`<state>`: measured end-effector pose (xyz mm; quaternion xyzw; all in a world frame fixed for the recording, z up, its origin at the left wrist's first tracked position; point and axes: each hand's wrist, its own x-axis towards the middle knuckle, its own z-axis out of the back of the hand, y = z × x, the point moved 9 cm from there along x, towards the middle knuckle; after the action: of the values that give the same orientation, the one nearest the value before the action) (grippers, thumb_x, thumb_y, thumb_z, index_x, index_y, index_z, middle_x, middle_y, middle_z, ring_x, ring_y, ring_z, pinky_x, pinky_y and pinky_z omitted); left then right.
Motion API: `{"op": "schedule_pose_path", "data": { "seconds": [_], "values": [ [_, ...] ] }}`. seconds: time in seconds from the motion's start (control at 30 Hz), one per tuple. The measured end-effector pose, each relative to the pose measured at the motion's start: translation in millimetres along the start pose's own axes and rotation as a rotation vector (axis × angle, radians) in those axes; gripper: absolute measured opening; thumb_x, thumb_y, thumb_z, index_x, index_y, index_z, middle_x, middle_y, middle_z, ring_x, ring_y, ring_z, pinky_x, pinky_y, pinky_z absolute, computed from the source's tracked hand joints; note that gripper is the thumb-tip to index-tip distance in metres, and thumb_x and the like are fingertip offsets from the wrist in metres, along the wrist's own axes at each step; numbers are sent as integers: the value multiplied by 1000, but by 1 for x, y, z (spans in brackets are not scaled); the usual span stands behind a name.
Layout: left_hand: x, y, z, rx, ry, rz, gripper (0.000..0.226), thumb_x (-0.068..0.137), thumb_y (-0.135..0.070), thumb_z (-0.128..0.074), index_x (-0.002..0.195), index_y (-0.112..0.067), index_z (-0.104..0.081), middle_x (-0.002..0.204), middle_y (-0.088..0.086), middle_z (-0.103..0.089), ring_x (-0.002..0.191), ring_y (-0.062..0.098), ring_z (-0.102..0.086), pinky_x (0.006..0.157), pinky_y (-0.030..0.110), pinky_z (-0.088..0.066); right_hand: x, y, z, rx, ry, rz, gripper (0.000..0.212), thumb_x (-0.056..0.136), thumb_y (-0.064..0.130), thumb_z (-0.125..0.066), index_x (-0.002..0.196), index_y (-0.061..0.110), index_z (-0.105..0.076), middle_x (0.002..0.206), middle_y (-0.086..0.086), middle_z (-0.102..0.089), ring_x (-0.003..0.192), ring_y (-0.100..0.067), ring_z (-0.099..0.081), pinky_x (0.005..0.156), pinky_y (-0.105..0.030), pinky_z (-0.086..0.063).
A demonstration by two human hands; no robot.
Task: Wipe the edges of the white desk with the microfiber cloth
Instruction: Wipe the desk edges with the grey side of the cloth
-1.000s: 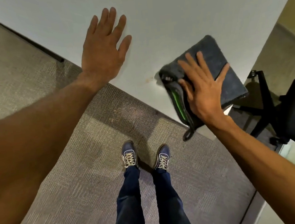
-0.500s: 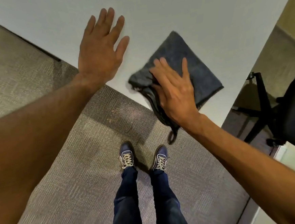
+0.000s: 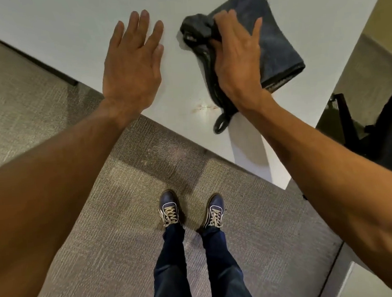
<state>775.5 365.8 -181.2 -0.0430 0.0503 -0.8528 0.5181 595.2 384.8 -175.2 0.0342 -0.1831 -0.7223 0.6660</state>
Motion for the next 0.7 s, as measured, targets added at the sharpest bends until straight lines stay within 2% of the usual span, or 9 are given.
{"op": "schedule_pose_path", "data": {
  "seconds": [0.13, 0.2, 0.27, 0.37, 0.5, 0.57, 0.6, 0.63, 0.7],
  "values": [
    [-1, -2, 3, -20, 13, -16, 52, 111, -26, -18, 160, -11, -20, 168, 14, -17, 156, 27, -10, 128, 44, -9, -30, 50, -9, 5, -22, 231, 31, 104, 15, -53, 130, 2, -64, 132, -13, -68, 135, -28, -58, 120, -71, -20],
    [-2, -3, 4, -30, 6, -21, 52, 110, -24, -18, 160, -10, -20, 167, 14, -17, 156, 27, -10, 128, 44, -9, -27, 52, -6, 3, -33, 267, 34, 105, 17, -48, 131, 1, -63, 132, -14, -67, 135, -29, -58, 121, -70, -19],
    [-2, -2, 4, -25, -9, -19, 51, 111, -21, -19, 160, -10, -19, 168, 13, -17, 156, 26, -10, 128, 43, -8, -3, 37, -5, -99, -14, 183, 40, 104, 15, -37, 137, 6, -58, 134, -8, -64, 136, -24, -54, 124, -66, -14],
    [-3, -1, 1, -24, -32, -3, 50, 112, -21, -18, 160, -9, -22, 167, 12, -19, 156, 25, -12, 128, 41, -8, 35, 10, -6, -225, 7, 16, 48, 99, 4, -36, 144, 16, -50, 131, 2, -60, 132, -14, -52, 125, -59, -14],
    [-3, 1, 3, -59, -57, 2, 50, 111, -23, -18, 159, -9, -26, 166, 12, -23, 155, 24, -17, 128, 40, -9, 16, 20, -9, -197, 40, 22, 42, 103, 5, -40, 144, 15, -50, 128, 1, -61, 125, -16, -55, 125, -53, -23],
    [-4, 1, 4, -70, -52, 6, 50, 111, -22, -19, 159, -9, -26, 166, 12, -23, 155, 24, -16, 128, 39, -8, 1, 28, -7, -176, 79, 43, 39, 106, 13, -41, 145, 16, -48, 133, 0, -60, 128, -18, -54, 125, -51, -23],
    [-4, 1, 5, -71, -49, 3, 50, 111, -22, -20, 159, -9, -25, 166, 11, -22, 155, 24, -16, 128, 38, -7, 0, 29, -1, -147, 101, 59, 37, 107, 22, -41, 143, 18, -49, 133, 1, -61, 126, -20, -56, 121, -50, -28],
    [-3, 1, 5, -72, -49, 0, 50, 111, -22, -20, 159, -9, -25, 166, 11, -22, 156, 24, -16, 128, 37, -6, 4, 28, 7, -116, 128, 86, 36, 107, 32, -43, 140, 20, -52, 130, 1, -63, 121, -22, -58, 114, -49, -35],
    [-2, 1, 5, -75, -63, -5, 49, 111, -21, -20, 159, -9, -26, 166, 12, -23, 155, 24, -16, 128, 38, -7, 16, 19, 18, -78, 231, 157, 46, 99, 52, -48, 135, 23, -54, 129, 1, -64, 119, -26, -59, 102, -49, -38]
  ]
}}
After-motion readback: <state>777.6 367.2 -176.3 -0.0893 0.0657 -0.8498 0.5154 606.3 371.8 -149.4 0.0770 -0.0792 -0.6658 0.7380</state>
